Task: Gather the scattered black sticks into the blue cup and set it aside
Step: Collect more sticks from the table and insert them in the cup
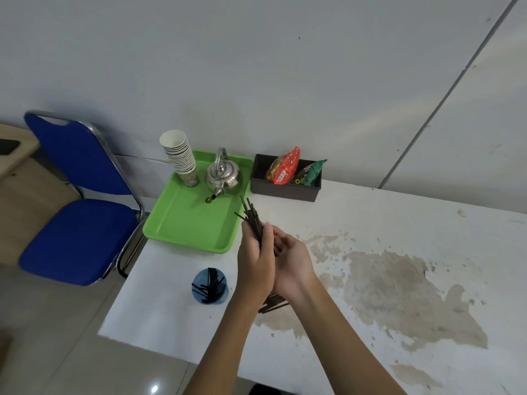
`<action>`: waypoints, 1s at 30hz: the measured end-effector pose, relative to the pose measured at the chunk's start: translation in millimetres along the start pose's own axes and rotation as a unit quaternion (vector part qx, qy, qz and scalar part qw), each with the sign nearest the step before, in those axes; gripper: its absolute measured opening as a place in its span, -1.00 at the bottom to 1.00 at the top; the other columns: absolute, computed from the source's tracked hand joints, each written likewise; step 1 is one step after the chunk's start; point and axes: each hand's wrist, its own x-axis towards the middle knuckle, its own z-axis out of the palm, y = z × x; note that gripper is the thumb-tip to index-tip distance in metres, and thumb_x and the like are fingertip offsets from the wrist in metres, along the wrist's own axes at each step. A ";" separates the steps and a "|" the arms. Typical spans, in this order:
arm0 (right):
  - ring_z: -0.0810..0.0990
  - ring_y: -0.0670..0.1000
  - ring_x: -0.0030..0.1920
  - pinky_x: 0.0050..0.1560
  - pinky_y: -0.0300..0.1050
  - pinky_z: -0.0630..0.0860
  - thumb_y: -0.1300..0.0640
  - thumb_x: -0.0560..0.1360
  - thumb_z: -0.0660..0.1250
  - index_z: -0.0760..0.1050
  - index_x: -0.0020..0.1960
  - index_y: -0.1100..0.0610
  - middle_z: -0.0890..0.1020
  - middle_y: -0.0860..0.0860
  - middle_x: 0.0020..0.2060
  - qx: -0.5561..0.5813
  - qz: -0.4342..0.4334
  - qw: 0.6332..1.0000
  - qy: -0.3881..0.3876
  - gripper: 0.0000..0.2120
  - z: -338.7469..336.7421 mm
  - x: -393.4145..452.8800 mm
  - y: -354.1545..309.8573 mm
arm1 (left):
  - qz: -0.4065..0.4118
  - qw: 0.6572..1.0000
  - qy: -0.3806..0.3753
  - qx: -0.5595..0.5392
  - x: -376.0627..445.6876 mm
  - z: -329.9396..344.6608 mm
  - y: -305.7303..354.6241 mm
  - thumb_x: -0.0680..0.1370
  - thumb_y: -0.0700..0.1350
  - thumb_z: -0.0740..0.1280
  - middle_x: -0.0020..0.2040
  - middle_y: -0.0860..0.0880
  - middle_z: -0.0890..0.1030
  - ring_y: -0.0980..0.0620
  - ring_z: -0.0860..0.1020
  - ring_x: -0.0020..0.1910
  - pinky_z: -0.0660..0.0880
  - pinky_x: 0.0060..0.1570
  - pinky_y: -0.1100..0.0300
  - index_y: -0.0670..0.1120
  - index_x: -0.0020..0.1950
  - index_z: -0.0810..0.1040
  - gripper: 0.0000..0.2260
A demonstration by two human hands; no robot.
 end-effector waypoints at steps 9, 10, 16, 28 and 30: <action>0.55 0.08 0.22 0.26 -0.03 0.44 0.06 0.65 -0.03 0.49 0.16 0.26 0.63 0.14 0.15 -0.060 0.053 0.996 -0.035 -0.60 4.2 4.2 27.8 | -0.082 0.995 0.026 -0.058 -4.9 -24.8 -2.3 0.69 0.03 0.16 -0.24 0.06 0.64 0.15 0.62 -0.16 0.51 -0.04 0.29 -0.10 -0.13 0.53 -0.68; 0.54 0.08 0.24 0.24 -0.03 0.44 0.05 0.65 -0.07 0.48 0.14 0.28 0.62 0.17 0.17 -0.078 0.062 0.994 -0.043 -0.57 4.2 5.0 32.0 | -0.099 0.991 0.046 -0.078 -5.6 -29.5 -2.7 0.69 0.02 0.15 -0.30 0.07 0.62 0.16 0.61 -0.21 0.51 -0.09 0.33 -0.14 -0.16 0.51 -0.66; 0.45 0.07 0.30 0.42 -0.03 0.28 0.09 0.65 -0.05 0.39 0.34 0.27 0.52 0.16 0.27 -0.203 0.045 0.978 -0.007 -0.58 -0.8 17.4 59.3 | -0.156 0.969 0.098 -0.165 -9.1 -78.9 -23.6 0.71 -0.01 0.10 -0.34 -0.04 0.49 0.01 0.51 -0.31 0.48 -0.16 0.18 -0.14 -0.17 0.37 -0.68; 0.38 0.00 0.39 0.43 -0.15 0.26 0.23 0.60 0.12 0.35 0.42 0.07 0.41 0.00 0.41 -0.752 -0.150 0.639 -0.061 -0.60 -55.7 37.8 85.1 | -0.256 0.967 -0.014 0.016 -29.4 -158.2 -78.5 0.70 -0.07 0.15 -0.27 -0.05 0.40 0.04 0.37 -0.37 0.40 -0.25 0.16 -0.11 0.01 0.47 -0.83; 0.23 -0.03 0.49 0.50 -0.14 0.12 0.23 0.60 0.13 0.32 0.45 0.04 0.33 -0.01 0.47 -0.780 -0.164 0.597 -0.089 -0.57 -58.9 42.9 90.5 | -0.215 0.976 0.041 0.013 -28.6 -152.7 -76.1 0.70 -0.07 0.12 -0.24 -0.03 0.51 0.02 0.47 -0.27 0.41 -0.18 0.19 -0.11 0.00 0.48 -0.79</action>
